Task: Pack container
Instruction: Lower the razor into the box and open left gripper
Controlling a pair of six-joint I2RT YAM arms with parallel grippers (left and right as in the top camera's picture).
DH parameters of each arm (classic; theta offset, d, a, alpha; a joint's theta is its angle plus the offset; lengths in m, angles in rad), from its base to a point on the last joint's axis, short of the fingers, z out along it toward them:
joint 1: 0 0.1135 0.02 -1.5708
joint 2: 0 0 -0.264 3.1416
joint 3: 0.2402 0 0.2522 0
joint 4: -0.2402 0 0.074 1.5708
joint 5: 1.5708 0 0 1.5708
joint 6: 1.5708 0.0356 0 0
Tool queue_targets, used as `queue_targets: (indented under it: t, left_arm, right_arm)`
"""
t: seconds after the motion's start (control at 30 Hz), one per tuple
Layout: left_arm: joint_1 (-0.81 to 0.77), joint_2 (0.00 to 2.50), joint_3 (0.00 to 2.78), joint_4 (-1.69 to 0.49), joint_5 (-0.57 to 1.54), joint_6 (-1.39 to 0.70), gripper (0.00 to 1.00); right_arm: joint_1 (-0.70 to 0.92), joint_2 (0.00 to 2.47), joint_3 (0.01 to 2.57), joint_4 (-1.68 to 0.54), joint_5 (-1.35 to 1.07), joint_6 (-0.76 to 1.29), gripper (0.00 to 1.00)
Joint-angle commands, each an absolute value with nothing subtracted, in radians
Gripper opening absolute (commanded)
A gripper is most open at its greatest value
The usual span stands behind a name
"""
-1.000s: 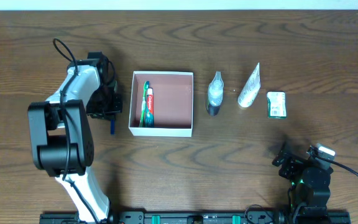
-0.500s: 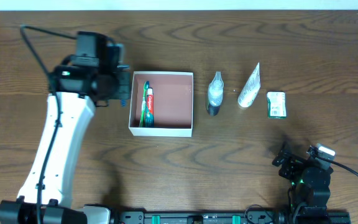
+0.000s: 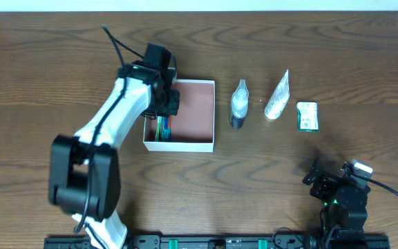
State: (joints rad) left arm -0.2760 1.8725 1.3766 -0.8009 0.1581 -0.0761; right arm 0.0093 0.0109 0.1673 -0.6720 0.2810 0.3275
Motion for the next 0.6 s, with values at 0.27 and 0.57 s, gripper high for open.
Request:
queue_targets:
  t: [0.27, 0.57]
  left_arm:
    - [-0.267, 1.883, 1.389, -0.806, 0.13, -0.088, 0.32]
    - [-0.26, 1.665, 1.433, -0.868, 0.126, -0.089, 0.4]
  right_arm:
    - [-0.001, 0.006, 0.166, -0.673, 0.287, 0.313, 0.99]
    - [-0.001, 0.006, 0.166, -0.673, 0.287, 0.313, 0.99]
